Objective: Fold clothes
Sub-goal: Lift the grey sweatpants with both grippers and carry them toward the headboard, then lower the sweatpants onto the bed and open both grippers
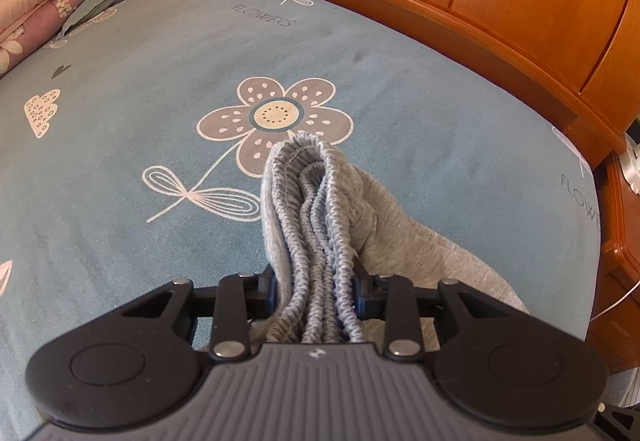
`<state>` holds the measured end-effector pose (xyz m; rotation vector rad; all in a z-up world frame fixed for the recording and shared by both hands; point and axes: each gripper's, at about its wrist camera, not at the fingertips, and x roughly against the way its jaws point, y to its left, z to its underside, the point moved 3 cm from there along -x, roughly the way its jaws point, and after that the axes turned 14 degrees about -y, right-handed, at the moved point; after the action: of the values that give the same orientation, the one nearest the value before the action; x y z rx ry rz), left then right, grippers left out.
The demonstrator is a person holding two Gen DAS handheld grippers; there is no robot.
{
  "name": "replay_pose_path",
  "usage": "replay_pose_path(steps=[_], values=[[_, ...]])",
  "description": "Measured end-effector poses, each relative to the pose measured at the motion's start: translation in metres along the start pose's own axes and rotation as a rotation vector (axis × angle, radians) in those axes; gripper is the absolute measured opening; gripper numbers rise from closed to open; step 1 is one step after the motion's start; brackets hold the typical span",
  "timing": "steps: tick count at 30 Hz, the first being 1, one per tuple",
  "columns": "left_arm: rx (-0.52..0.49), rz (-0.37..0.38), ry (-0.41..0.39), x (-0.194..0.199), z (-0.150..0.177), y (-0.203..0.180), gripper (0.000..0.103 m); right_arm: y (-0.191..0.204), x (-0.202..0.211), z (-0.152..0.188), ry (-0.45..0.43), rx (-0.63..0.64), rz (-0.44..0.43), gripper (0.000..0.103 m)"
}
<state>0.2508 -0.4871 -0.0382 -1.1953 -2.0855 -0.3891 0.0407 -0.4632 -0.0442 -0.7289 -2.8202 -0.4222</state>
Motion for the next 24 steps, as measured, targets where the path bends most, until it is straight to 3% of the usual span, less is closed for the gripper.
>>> replay_pose_path(steps=[7, 11, 13, 14, 15, 18, 24], values=[[0.028, 0.046, -0.052, 0.009, -0.022, -0.009, 0.031, -0.011, 0.013, -0.020, -0.085, 0.007, 0.054, 0.012], [0.003, 0.037, -0.027, -0.015, -0.022, -0.017, 0.033, -0.019, 0.011, -0.015, -0.060, -0.006, 0.087, 0.012], [-0.007, 0.016, -0.017, -0.031, -0.019, -0.018, 0.041, -0.028, 0.007, -0.006, -0.036, -0.034, 0.112, 0.017], [-0.004, -0.002, -0.022, -0.035, -0.018, -0.016, 0.042, -0.035, 0.005, -0.002, -0.016, -0.071, 0.106, 0.029], [0.010, -0.016, -0.027, -0.038, -0.018, -0.013, 0.045, -0.043, 0.003, 0.001, 0.006, -0.113, 0.096, 0.046], [0.062, -0.027, -0.040, -0.033, -0.020, 0.005, 0.050, -0.076, 0.003, 0.013, 0.064, -0.347, 0.004, 0.072], [0.054, -0.148, -0.170, 0.023, -0.033, 0.040, 0.064, -0.154, -0.005, 0.052, 0.156, -0.890, -0.123, 0.079]])
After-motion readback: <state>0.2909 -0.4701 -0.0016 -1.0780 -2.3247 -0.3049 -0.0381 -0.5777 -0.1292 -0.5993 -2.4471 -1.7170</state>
